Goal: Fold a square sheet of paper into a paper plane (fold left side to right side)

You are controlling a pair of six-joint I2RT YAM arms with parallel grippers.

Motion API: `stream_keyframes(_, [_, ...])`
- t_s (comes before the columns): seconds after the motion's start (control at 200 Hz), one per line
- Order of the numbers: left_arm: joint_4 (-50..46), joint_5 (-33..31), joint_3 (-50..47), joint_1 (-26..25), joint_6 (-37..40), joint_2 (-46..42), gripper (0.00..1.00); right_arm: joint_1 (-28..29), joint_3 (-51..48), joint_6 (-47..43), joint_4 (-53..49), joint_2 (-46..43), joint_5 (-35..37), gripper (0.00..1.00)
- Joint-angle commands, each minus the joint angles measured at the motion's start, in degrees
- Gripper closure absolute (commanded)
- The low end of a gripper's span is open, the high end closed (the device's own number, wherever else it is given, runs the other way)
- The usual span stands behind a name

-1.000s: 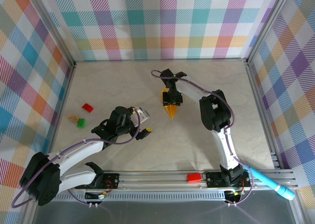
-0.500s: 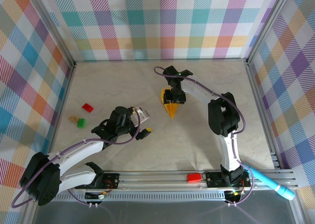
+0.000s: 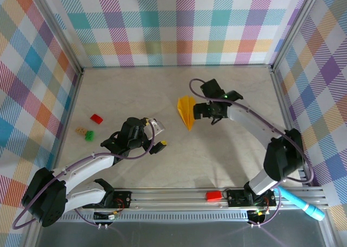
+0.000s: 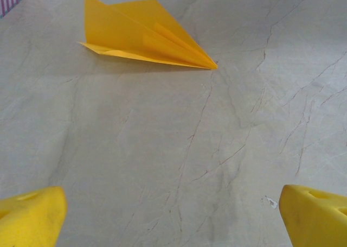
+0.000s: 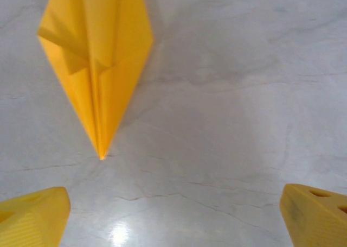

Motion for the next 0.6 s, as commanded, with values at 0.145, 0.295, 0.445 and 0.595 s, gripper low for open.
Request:
stream_keyframes(0.145, [0.83,-1.42,0.13,-0.51,1.63,-1.29,0.0,-10.73,-16.64,-0.78,11.2,-15.43,-0.39,0.01])
stream_keyframes(0.295, [0.94,-1.52,0.22,-0.49,1.93,-0.52,0.0,-17.09,-24.67,-1.57,15.14,-24.63,-0.48,0.01])
stream_keyframes(0.445, [0.97,-1.08,0.3,-0.49,1.94,-0.07,0.0,-21.51,-31.07,-3.26,20.47,-31.91,-0.39,0.01])
stream_keyframes(0.595, [0.95,-0.81,0.31,-0.5,1.8,0.21,0.0,-24.83,-34.6,-3.8,25.2,-33.36,-2.46,0.01])
